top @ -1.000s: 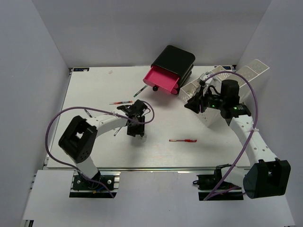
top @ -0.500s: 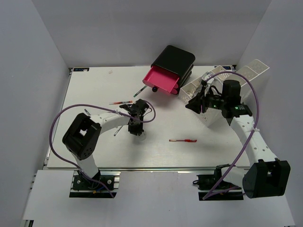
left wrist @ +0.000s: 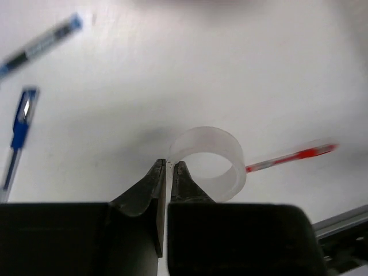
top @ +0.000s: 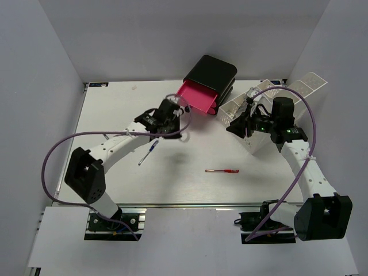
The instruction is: Organize the desk
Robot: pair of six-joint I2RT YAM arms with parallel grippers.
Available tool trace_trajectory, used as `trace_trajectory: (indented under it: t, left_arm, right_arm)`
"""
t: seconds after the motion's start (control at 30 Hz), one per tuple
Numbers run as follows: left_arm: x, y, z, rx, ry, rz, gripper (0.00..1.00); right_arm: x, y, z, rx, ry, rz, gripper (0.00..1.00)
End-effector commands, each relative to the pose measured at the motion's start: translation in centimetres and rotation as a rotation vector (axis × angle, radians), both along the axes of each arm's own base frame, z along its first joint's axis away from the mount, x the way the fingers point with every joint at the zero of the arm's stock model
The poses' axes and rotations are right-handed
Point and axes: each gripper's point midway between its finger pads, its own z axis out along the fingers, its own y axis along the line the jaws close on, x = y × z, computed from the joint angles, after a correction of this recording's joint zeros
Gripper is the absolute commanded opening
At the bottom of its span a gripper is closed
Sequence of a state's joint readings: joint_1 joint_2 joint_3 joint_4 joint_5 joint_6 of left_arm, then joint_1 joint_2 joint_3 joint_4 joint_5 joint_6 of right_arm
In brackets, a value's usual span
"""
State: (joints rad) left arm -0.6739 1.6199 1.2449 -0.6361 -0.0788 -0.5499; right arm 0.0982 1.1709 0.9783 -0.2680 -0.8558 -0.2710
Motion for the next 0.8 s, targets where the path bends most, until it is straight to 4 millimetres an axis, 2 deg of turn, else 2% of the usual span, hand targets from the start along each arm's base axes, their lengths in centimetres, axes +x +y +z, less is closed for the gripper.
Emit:
trace_trajectory:
  t: [0.0,0.03,0.1,0.13,0.17,0.2,0.23,0.27,0.3,0.33,0.37,0.4,0.43,0.47,0.5,0.6,0.77]
  left_arm:
    - [4.4,-2.2,8.9,-0.144,-0.239,0.012,0.01]
    - [5.1,-2.6,9.8,-0.153,-0.263,0.017,0.00]
    - [6.9,-3.7,10.1,-0.154,-0.280,0.027,0.00]
    - [8.2,-4.4,12.5,-0.183,-0.329,0.042,0.00]
    - [9.2,-4.9,11.5,-0.165,-0.318,0.050,0.00]
    - [10.0,-5.3,12.0,-0.169,-0.335,0.058,0.00]
    - [11.3,-5.8,14.2,-0.187,-0.383,0.076,0.00]
    - [12.1,-6.2,14.5,-0.185,-0.398,0.082,0.00]
    - [13.2,-6.6,12.9,-0.152,-0.379,0.089,0.00]
    - [14.3,-7.2,15.2,-0.174,-0.427,0.097,0.00]
    - [15.5,-6.9,15.5,-0.160,-0.443,0.120,0.01]
    - [16.5,-7.4,13.6,-0.123,-0.419,0.122,0.01]
    - [17.5,-8.0,15.9,-0.150,-0.465,0.128,0.01]
    - [18.1,-8.1,15.8,-0.140,-0.470,0.139,0.01]
    - [18.8,-8.4,14.2,-0.113,-0.450,0.142,0.01]
    - [20.1,-7.7,14.6,-0.103,-0.489,0.188,0.03]
    - [20.7,-6.7,13.6,-0.076,-0.491,0.226,0.04]
  right_arm:
    - [-0.6,0.2,1.4,0.013,-0.050,0.028,0.44]
    - [-0.6,0.2,1.4,0.013,-0.050,0.028,0.44]
    - [-0.6,0.2,1.4,0.014,-0.048,0.027,0.44]
    - [-0.6,0.1,1.4,0.013,-0.050,0.026,0.44]
    - [-0.6,0.2,1.4,0.013,-0.051,0.028,0.44]
    - [-0.6,0.2,1.4,0.012,-0.051,0.028,0.44]
    - [-0.5,0.1,1.4,0.011,-0.055,0.026,0.44]
    - [-0.6,0.1,1.4,0.012,-0.054,0.027,0.44]
    - [-0.6,0.1,1.3,0.012,-0.052,0.028,0.44]
    - [-0.6,0.1,1.3,0.012,-0.053,0.030,0.44]
    - [-0.6,0.1,1.3,0.013,-0.050,0.028,0.44]
    - [-0.7,0.2,1.5,0.015,-0.056,0.034,0.44]
    - [-0.7,0.0,1.4,0.014,-0.055,0.030,0.44]
    - [-0.8,0.2,1.5,0.015,-0.056,0.036,0.44]
    - [-0.7,0.0,1.6,0.014,-0.061,0.030,0.44]
    - [-0.7,0.0,1.6,0.014,-0.064,0.028,0.44]
    - [-0.7,-0.1,1.6,0.014,-0.065,0.026,0.44]
